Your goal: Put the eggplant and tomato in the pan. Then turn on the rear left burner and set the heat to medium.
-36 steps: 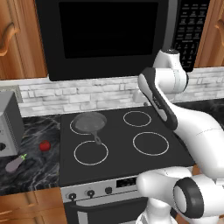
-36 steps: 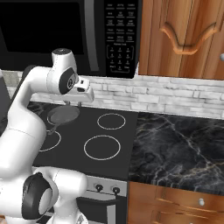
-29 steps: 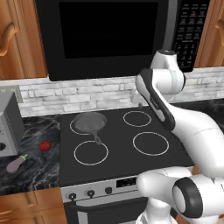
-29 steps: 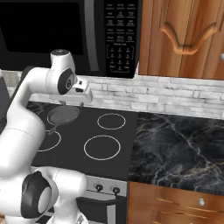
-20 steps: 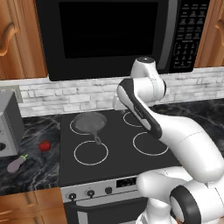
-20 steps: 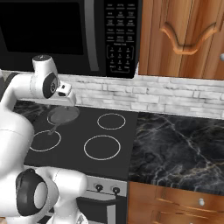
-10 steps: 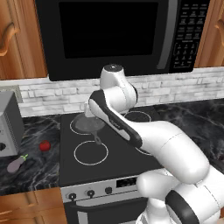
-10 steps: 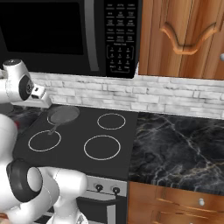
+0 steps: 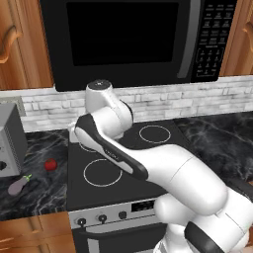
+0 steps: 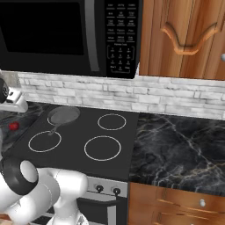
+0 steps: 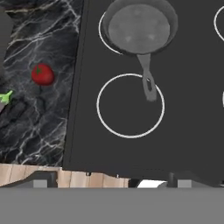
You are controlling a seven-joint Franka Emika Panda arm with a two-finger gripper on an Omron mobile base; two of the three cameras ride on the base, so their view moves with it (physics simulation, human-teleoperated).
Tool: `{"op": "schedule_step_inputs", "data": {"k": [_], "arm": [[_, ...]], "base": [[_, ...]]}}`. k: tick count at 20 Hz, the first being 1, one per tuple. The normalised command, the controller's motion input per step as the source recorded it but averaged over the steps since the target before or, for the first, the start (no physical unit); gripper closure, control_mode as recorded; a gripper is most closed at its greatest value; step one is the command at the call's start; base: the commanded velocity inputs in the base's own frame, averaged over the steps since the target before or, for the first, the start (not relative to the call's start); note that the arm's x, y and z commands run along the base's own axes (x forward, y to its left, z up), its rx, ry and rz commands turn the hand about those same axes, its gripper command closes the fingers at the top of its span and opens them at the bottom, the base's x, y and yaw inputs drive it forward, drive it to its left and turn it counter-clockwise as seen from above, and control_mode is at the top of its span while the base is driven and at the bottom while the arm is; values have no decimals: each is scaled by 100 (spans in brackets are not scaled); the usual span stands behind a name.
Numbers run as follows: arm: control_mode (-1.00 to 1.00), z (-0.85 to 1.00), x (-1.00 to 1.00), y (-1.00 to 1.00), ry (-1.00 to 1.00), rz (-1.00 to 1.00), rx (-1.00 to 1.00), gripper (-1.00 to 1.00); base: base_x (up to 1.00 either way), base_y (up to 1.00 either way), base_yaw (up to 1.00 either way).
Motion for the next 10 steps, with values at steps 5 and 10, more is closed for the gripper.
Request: {"op": "schedule_step_inputs", "data": {"k": [5, 10], "arm": [[-100, -32, -26, 2, 4, 0, 26, -100], [-100, -44, -1, 11, 15, 10, 15, -100]], "base": [[0, 0, 0], [0, 0, 0]]}}
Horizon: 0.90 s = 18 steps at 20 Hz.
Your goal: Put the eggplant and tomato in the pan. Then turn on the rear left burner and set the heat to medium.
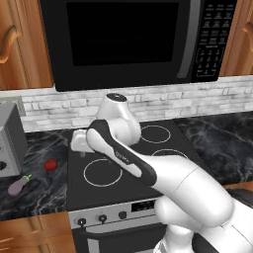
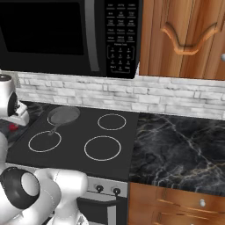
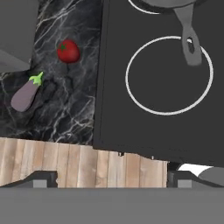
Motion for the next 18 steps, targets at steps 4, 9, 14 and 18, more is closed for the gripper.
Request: {"op": "schedule_step_inputs", "data": {"k": [4, 9, 14, 18], "arm": [[-100, -7, 0, 50, 19, 14, -6, -100], [-100, -16, 0, 72, 17, 6, -18, -100], [-100, -23, 10, 62, 3, 0, -23, -100], [-100, -36, 7, 45, -3, 0, -12, -100]], "base": [[0, 0, 0], [0, 0, 0], [0, 0, 0], [0, 0, 0]]}}
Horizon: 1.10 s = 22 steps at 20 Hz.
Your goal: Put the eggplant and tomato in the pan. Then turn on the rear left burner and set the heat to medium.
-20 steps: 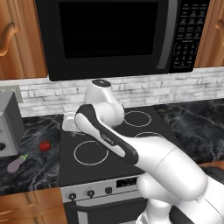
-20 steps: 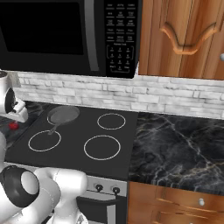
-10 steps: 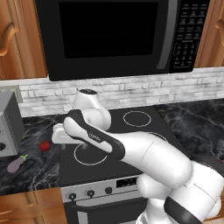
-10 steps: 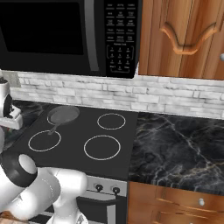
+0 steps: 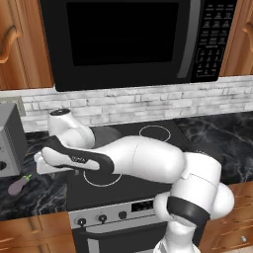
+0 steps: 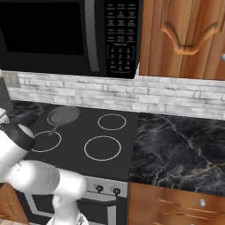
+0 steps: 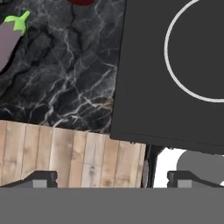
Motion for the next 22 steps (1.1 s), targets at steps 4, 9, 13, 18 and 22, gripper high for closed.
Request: {"op": "schedule_step_inputs", "data": {"k": [4, 9, 13, 18, 22], "arm": [[-100, -23, 5, 38, -1, 0, -1, -100], [-100, -14, 3, 30, -4, -1, 0, -100], [-100, -32, 10, 14, -6, -8, 0, -100], [-100, -38, 22, 9, -15, -12, 11, -100], [-100, -5, 3, 16, -12, -5, 23, -100]], "base": [[0, 0, 0], [0, 0, 0], [0, 0, 0], [0, 0, 0], [0, 0, 0]]}}
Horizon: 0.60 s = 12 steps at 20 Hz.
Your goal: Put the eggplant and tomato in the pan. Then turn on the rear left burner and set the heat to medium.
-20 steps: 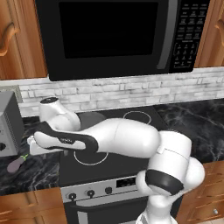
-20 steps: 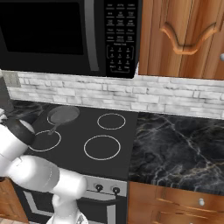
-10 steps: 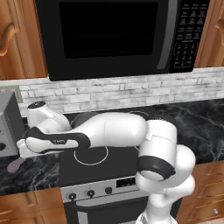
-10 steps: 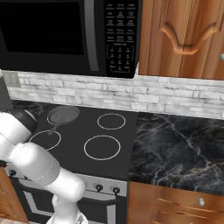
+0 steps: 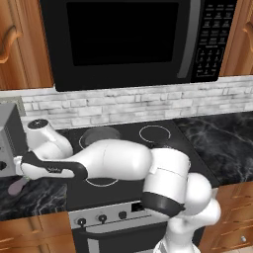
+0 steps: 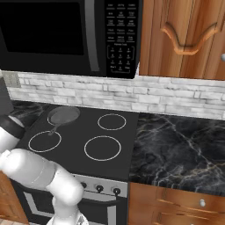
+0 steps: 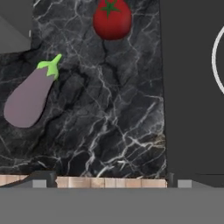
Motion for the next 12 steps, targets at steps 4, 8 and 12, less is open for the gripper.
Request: {"op": "schedule_step_inputs", "data": {"k": [4, 8, 12], "arm": [[-100, 0, 0, 25, -4, 0, 15, -100], [-100, -13, 0, 12, 2, 0, 0, -100], [-100, -41, 3, 12, 0, 0, 0, -100]], "base": [[0, 0, 0], [0, 0, 0], [0, 0, 0]]}}
